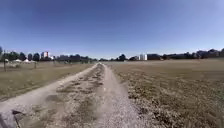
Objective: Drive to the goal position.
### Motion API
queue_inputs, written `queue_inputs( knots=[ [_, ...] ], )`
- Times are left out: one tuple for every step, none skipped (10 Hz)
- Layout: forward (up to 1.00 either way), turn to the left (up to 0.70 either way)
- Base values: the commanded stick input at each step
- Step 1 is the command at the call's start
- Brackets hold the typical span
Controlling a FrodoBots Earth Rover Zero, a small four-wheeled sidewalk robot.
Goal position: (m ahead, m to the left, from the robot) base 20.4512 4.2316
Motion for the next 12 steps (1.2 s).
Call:
queue_inputs(
  knots=[
    [0.69, 0.06],
    [0.69, 0.06],
    [0.69, 0.06],
    [0.69, 0.06],
    [0.69, 0.06],
    [0.69, 0.06],
    [0.69, 0.06],
    [0.69, 0.06],
    [0.69, 0.06],
    [0.69, 0.06],
    [0.69, 0.06],
    [0.69, 0.06]
  ],
)
